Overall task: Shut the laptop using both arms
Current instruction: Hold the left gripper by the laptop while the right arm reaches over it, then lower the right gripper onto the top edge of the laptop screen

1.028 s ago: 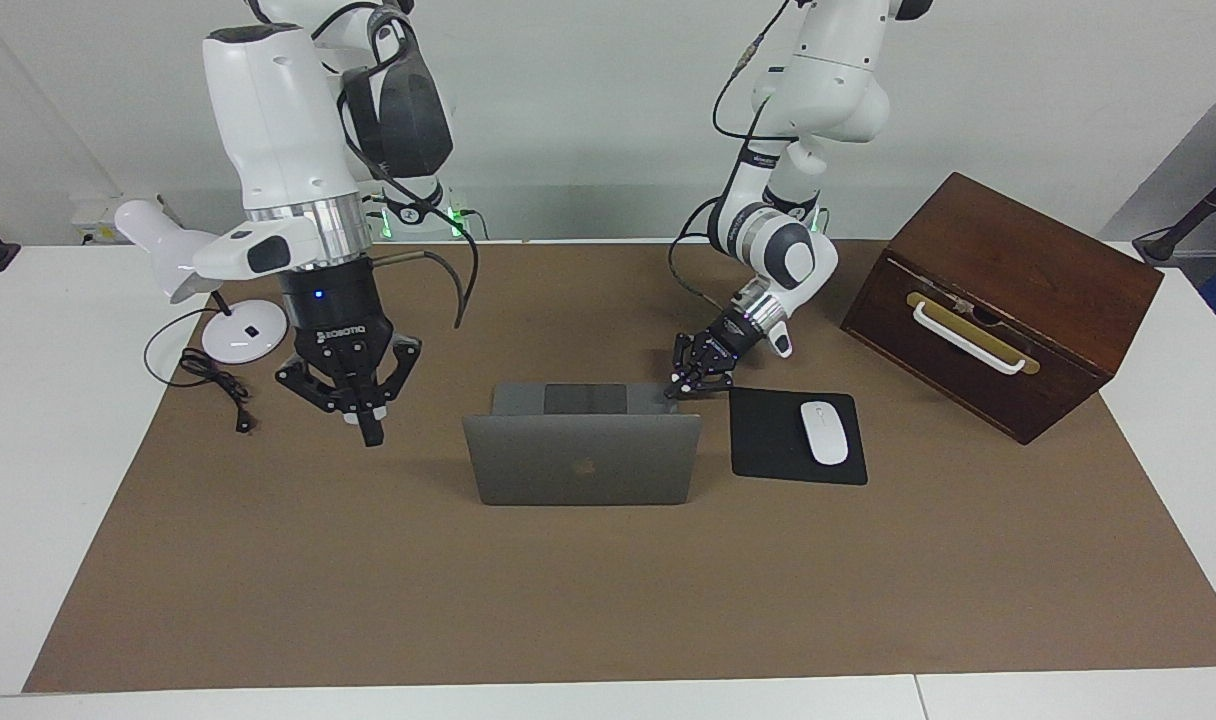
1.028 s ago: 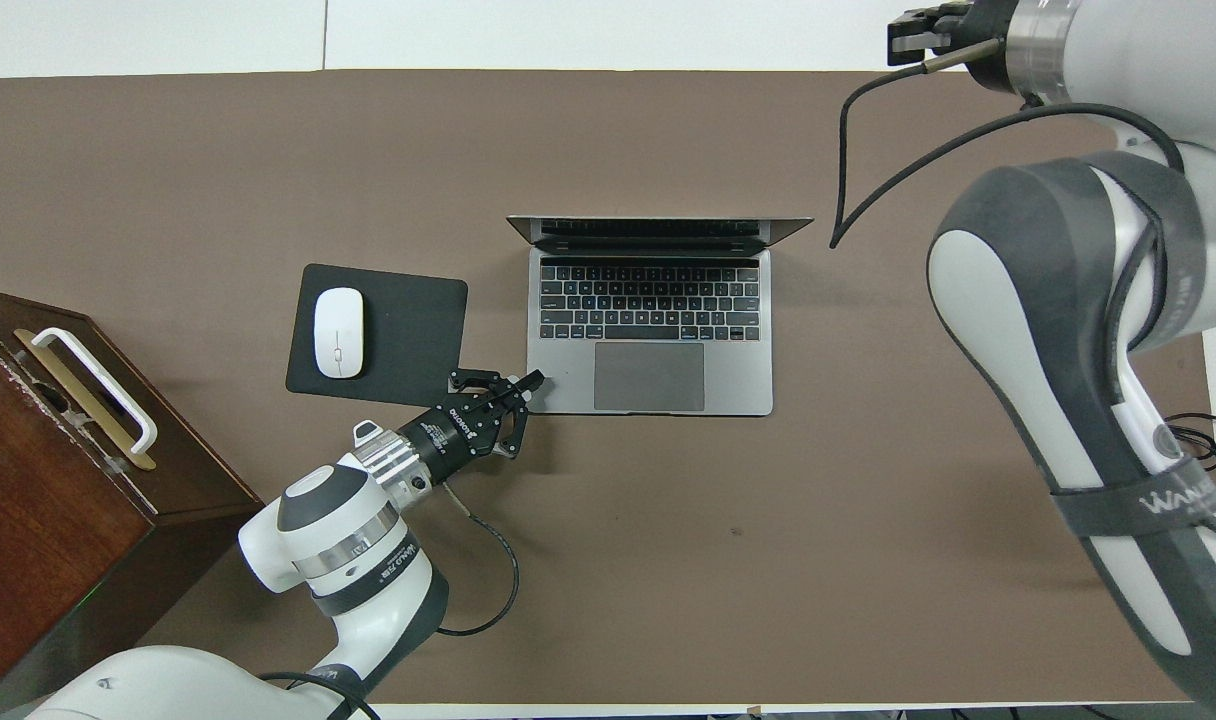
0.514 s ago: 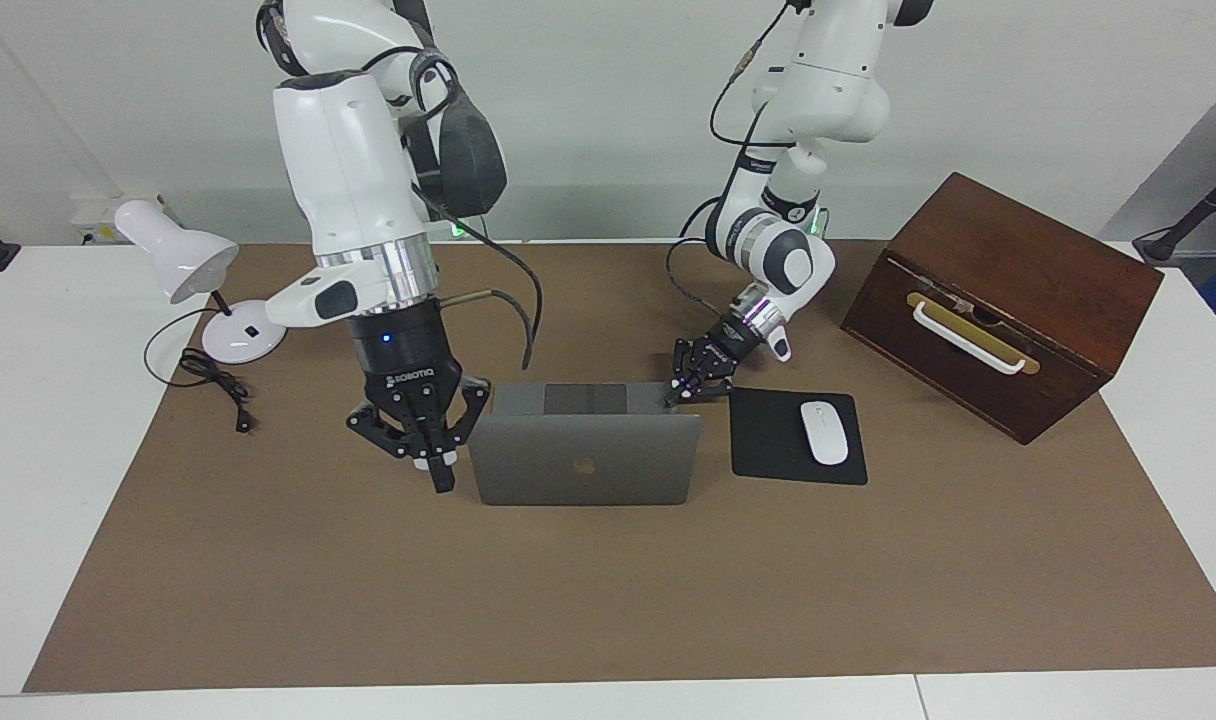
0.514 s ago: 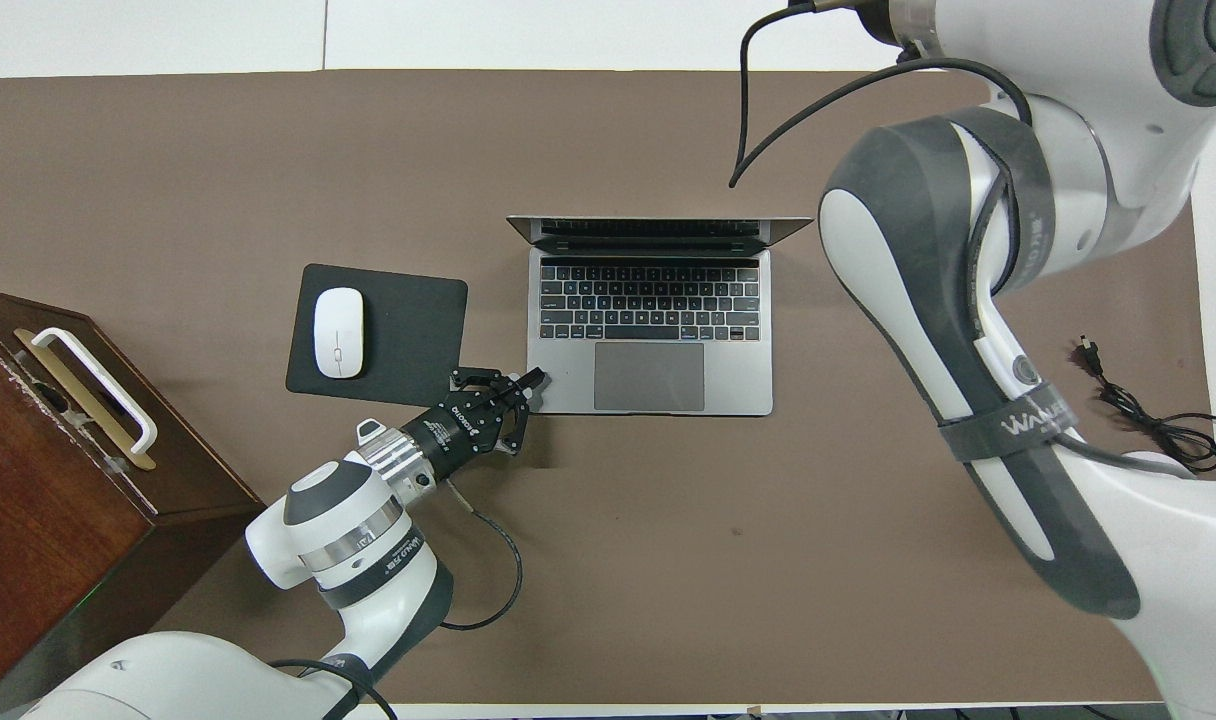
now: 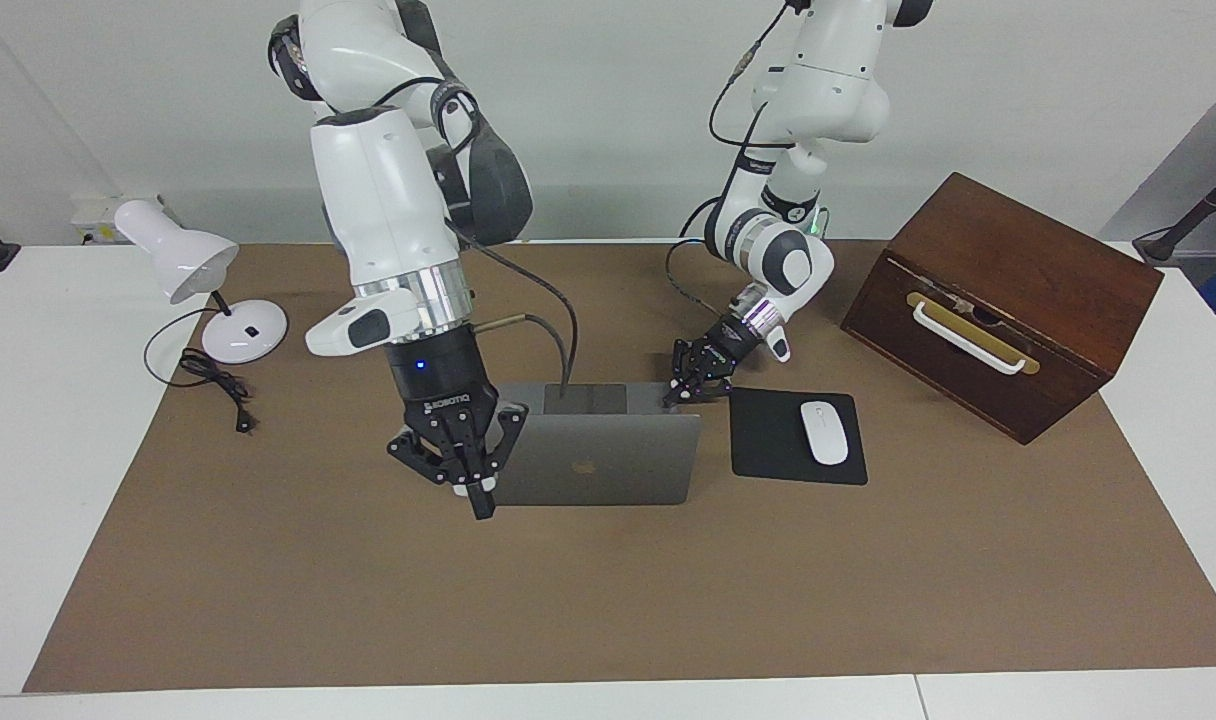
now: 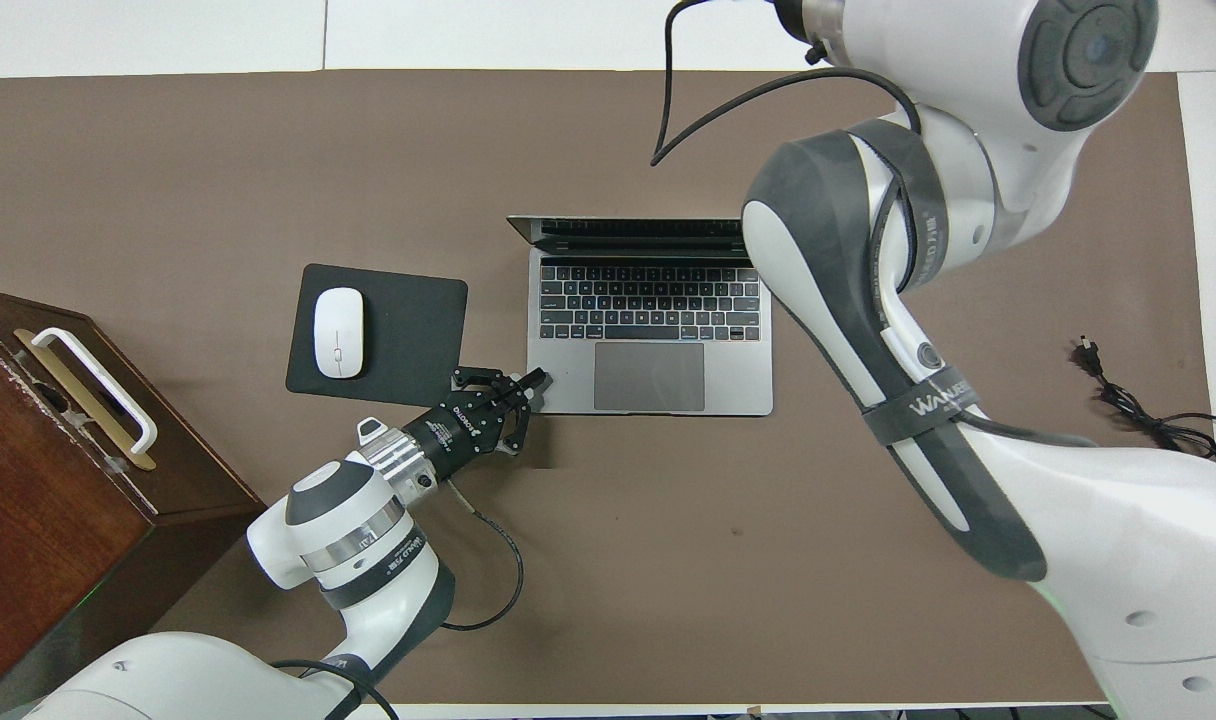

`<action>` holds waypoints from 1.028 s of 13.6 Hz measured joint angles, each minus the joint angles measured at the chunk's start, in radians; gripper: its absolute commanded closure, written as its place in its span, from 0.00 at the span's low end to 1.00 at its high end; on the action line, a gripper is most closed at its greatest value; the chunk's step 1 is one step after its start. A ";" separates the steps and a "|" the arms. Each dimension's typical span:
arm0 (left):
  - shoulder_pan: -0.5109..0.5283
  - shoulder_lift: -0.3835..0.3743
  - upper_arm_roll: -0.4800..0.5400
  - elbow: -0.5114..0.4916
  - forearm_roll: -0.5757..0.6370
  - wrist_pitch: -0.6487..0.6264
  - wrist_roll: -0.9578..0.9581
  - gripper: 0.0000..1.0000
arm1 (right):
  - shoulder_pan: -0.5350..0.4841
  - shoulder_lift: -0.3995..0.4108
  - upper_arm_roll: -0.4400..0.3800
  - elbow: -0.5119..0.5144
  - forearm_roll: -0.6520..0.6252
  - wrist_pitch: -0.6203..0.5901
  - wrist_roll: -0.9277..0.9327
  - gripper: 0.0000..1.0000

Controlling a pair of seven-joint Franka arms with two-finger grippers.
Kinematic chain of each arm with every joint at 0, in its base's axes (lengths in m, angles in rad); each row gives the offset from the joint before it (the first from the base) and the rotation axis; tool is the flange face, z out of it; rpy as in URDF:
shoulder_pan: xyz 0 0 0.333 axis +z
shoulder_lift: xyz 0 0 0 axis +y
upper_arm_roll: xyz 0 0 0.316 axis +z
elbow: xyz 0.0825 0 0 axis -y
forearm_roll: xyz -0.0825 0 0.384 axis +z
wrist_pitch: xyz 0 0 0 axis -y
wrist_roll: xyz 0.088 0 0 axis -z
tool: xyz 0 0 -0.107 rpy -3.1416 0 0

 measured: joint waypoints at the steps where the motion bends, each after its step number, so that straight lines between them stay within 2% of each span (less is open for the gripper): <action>1: 0.000 0.000 0.000 0.000 0.000 0.000 0.004 1.00 | 0.014 0.011 0.003 0.005 0.000 0.010 0.043 1.00; 4: -0.001 0.000 0.000 0.000 0.000 0.001 0.009 1.00 | 0.057 0.043 0.005 0.008 0.000 0.035 0.148 1.00; 9: -0.001 0.000 0.000 0.001 0.000 0.003 0.013 1.00 | 0.066 0.139 0.003 0.009 0.000 0.078 0.159 1.00; 14: -0.001 0.000 0.000 0.001 0.000 0.004 0.013 1.00 | 0.070 0.150 0.003 0.021 0.000 -0.035 0.228 1.00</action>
